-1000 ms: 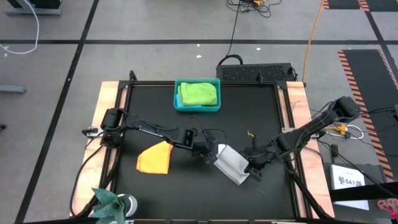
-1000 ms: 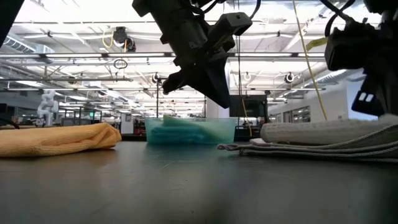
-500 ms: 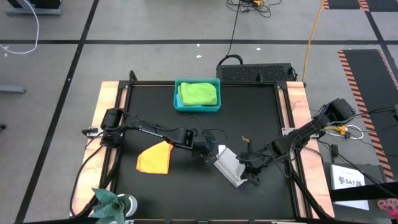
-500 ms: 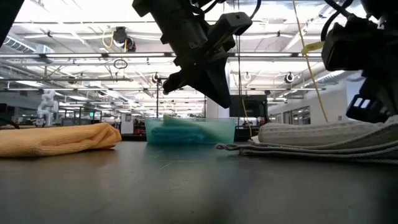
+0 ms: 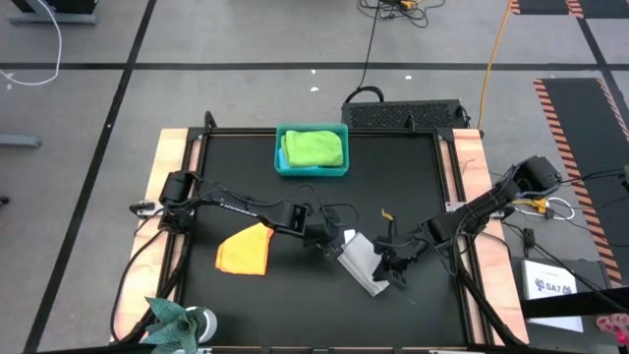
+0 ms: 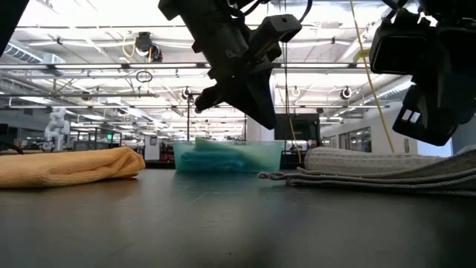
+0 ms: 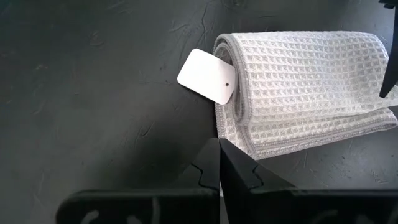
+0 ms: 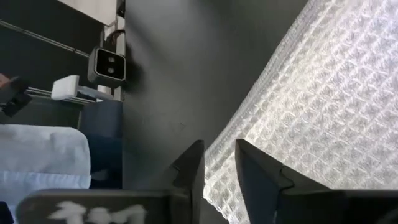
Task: Fold microfiber towels
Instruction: Fold the gray towel
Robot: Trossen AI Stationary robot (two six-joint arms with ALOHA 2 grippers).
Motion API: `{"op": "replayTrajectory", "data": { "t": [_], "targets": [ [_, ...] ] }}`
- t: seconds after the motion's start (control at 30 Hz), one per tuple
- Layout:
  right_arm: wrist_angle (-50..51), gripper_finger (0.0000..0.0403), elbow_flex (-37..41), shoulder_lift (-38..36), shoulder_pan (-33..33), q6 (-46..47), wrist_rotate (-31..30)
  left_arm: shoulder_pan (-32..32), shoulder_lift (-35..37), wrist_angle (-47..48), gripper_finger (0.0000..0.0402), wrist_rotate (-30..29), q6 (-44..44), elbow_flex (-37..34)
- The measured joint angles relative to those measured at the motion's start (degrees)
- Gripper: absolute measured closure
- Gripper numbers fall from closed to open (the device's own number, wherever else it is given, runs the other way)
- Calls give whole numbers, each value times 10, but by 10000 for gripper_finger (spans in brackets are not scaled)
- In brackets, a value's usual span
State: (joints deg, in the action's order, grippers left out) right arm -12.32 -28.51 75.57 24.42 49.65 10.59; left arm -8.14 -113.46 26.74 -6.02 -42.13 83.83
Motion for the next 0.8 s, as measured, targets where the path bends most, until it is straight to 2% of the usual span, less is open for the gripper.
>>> {"op": "replayTrajectory", "data": {
  "t": [0.13, 0.2, 0.37, 0.6, 0.7, 0.8],
  "targets": [
    [-7, 306, 0, -12, -11, -12, 0, 0, 0, -6, 397, 0, 15, 0],
    [-8, 308, 0, -28, -22, -13, 1, 0, 0, -27, 397, 0, 57, 0],
    [-8, 311, 0, -88, -51, -11, 16, -10, 0, -72, 397, 0, 278, 0],
    [53, 311, 0, -153, -77, -28, 16, -29, -5, -91, 370, -7, 546, 0],
    [64, 311, 0, -170, -90, -28, 15, -37, -10, -92, 360, -42, 623, -1],
    [70, 312, 0, -182, -102, -28, 15, -41, -19, -106, 348, -67, 656, 0]
  ]
}}
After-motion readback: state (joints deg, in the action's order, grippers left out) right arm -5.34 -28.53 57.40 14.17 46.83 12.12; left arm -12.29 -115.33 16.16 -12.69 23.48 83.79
